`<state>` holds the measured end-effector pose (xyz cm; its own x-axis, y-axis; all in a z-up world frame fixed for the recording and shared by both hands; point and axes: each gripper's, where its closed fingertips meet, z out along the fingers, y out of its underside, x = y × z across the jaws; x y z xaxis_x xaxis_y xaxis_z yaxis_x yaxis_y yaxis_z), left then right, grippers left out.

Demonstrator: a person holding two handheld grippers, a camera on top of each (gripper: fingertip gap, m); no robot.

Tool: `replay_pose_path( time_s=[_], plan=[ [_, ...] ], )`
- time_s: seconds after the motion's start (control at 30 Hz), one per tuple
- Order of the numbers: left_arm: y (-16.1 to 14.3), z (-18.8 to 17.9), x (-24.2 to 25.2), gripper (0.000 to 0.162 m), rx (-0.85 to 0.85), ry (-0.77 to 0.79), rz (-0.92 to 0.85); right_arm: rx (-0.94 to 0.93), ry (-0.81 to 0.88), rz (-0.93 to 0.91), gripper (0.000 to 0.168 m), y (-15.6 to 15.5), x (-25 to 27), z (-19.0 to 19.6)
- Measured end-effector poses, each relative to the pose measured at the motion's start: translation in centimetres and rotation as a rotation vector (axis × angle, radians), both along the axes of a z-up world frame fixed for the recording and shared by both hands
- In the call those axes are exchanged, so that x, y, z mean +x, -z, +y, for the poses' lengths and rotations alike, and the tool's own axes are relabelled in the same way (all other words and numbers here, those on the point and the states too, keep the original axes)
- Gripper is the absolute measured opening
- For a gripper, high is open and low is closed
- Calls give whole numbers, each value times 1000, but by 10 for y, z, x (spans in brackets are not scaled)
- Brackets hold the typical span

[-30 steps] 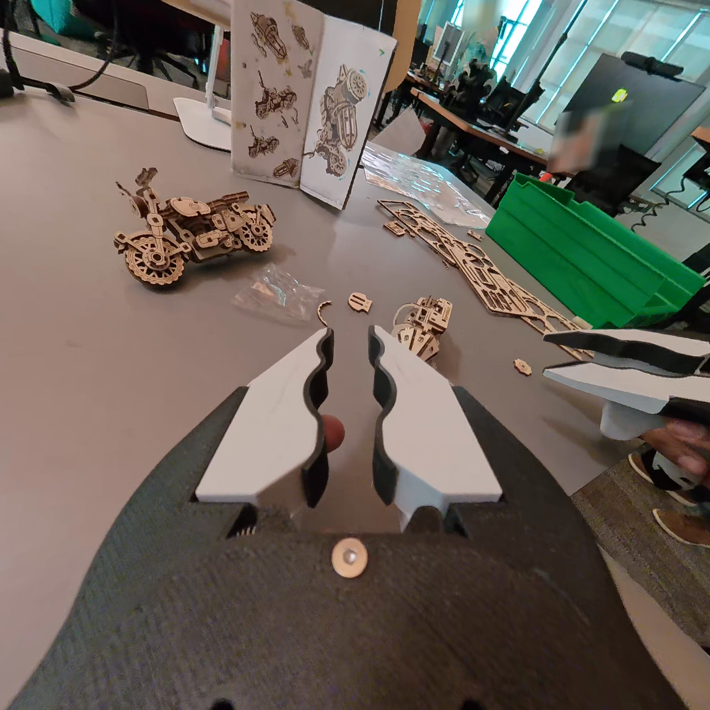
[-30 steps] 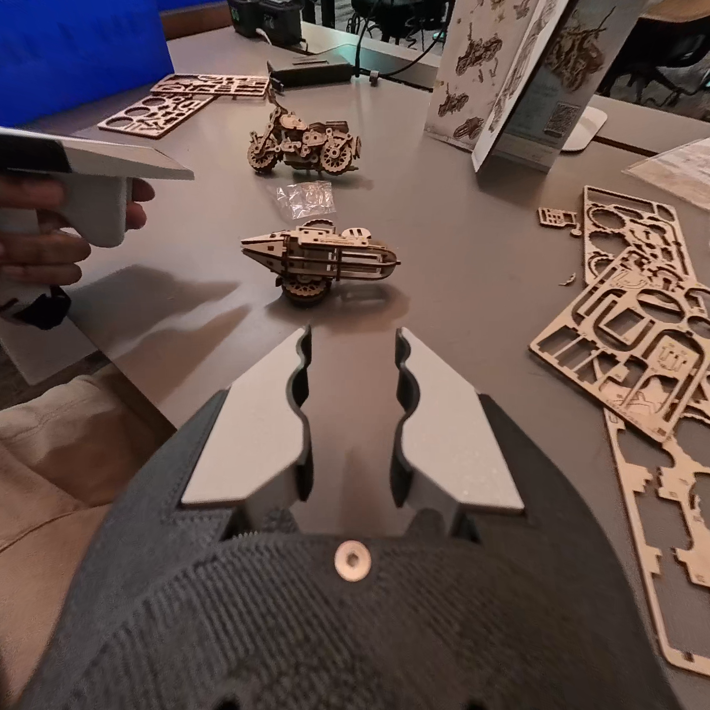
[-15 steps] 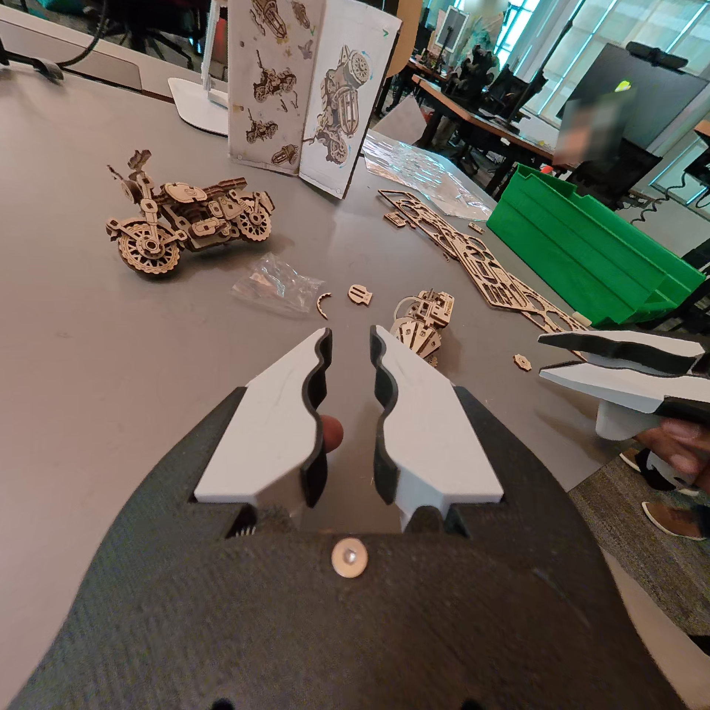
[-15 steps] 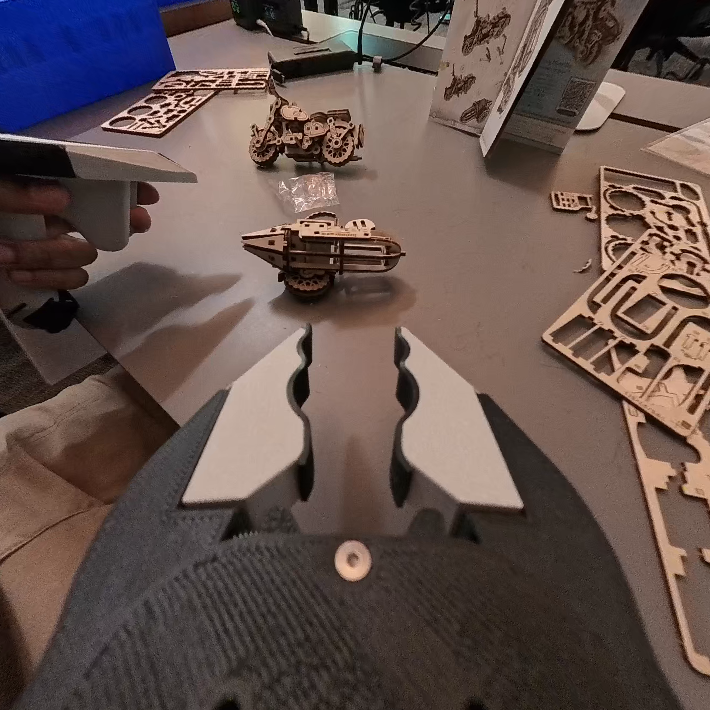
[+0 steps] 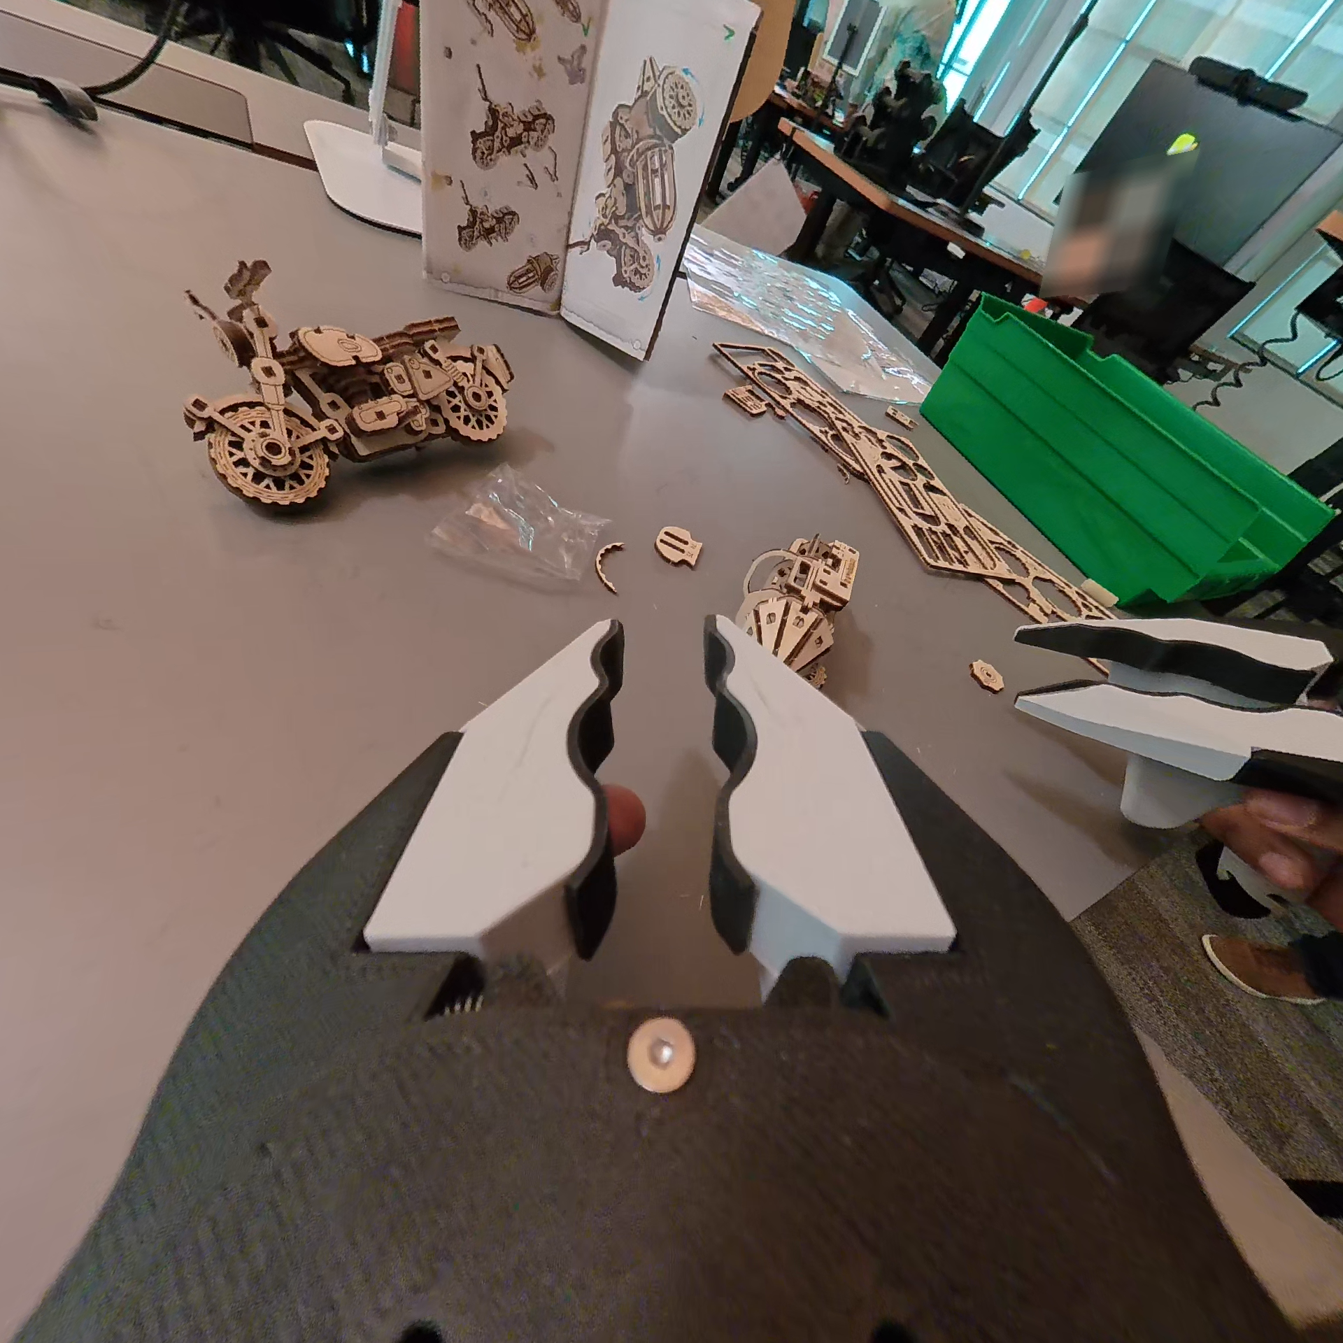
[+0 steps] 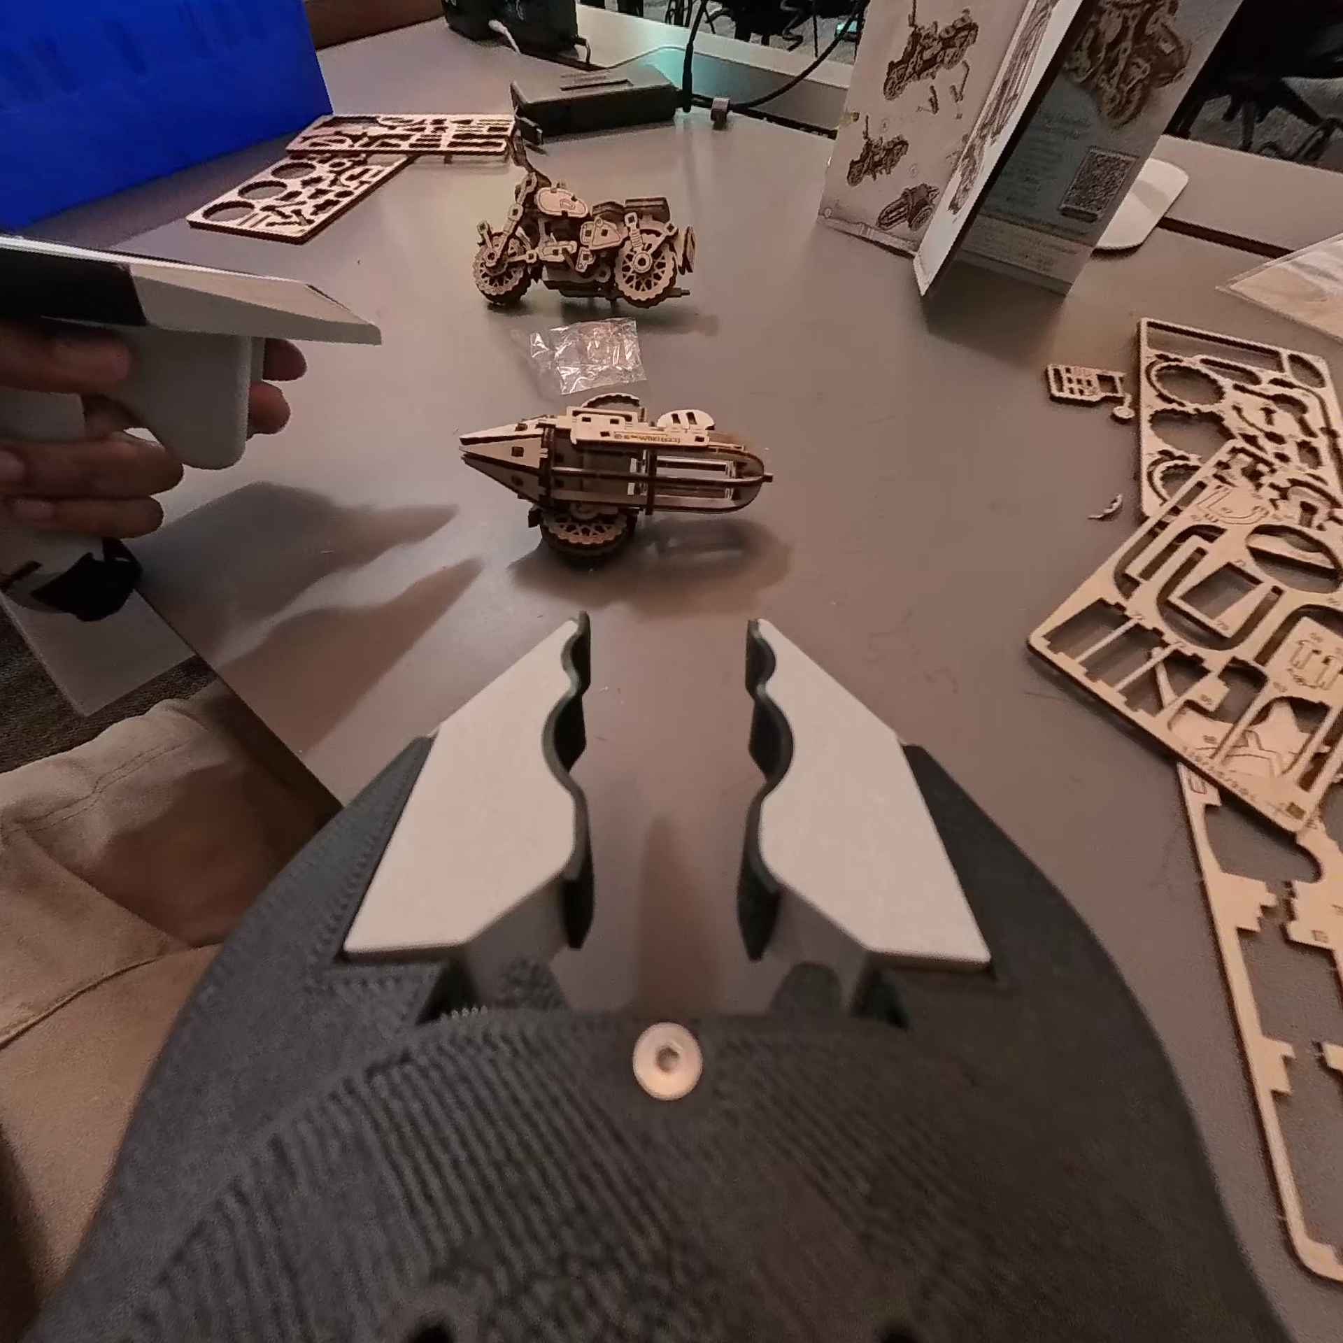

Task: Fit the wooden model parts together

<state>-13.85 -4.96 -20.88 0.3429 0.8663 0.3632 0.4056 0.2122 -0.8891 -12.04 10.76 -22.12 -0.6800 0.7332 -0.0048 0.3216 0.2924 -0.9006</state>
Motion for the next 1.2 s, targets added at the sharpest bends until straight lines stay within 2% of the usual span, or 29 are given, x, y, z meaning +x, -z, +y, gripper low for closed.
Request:
replay_pose_path(
  time_s=[1.07,1.2],
  plan=[
    [2,2,1,25,13,15,-22,22,-5,-2,42,4,1,-3],
    [4,2,0,25,15,15,-29,31,33,2,45,0,-5,8]
  ],
)
